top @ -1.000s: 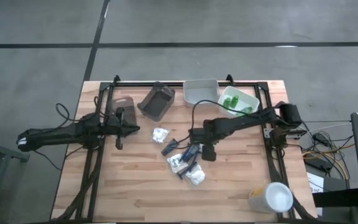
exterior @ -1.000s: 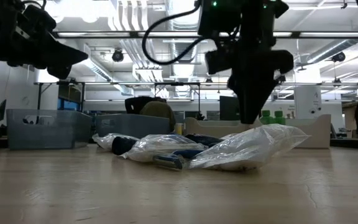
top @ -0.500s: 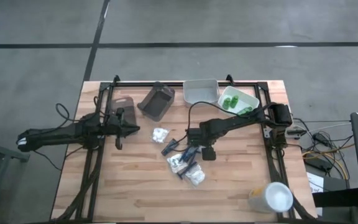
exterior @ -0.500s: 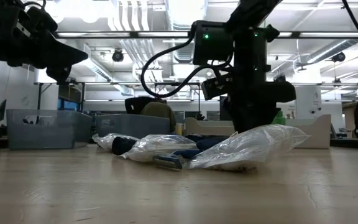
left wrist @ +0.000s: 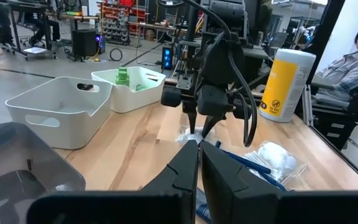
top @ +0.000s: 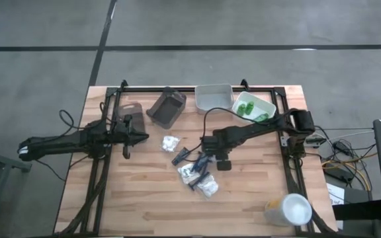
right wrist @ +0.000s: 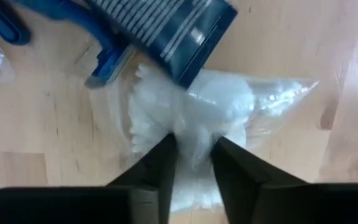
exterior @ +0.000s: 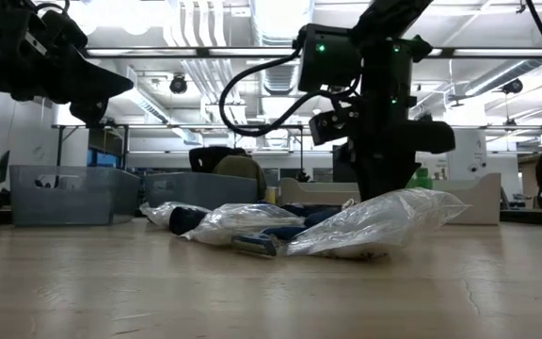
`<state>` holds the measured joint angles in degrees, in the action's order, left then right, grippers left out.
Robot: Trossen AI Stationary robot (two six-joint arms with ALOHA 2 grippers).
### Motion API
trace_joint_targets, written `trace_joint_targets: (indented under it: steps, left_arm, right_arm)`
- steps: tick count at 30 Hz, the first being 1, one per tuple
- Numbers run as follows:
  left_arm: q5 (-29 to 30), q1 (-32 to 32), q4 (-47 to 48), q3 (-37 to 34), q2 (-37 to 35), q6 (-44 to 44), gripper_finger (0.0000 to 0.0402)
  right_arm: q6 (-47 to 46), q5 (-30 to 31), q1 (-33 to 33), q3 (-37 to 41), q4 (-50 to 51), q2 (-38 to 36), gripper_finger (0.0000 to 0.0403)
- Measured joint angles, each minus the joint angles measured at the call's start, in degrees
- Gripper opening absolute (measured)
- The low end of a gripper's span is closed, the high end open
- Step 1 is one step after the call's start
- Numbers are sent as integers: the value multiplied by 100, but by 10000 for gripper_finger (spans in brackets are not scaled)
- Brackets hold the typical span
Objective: Pick & Place Travel size toiletries
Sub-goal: Put the cotton pack into the gray bin
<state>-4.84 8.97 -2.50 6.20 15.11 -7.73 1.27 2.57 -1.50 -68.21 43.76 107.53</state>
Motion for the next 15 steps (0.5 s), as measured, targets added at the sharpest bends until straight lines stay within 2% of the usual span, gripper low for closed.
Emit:
trace_joint_targets:
  steps: [7, 15]
  left_arm:
    - [0, 0, 2, 0, 0, -7, 23]
    - [-1, -3, -4, 0, 2, -7, 23]
  right_arm:
    - [-113, 2, 4, 146, 49, -319, 16]
    - [-111, 107, 9, 252, 102, -874, 17]
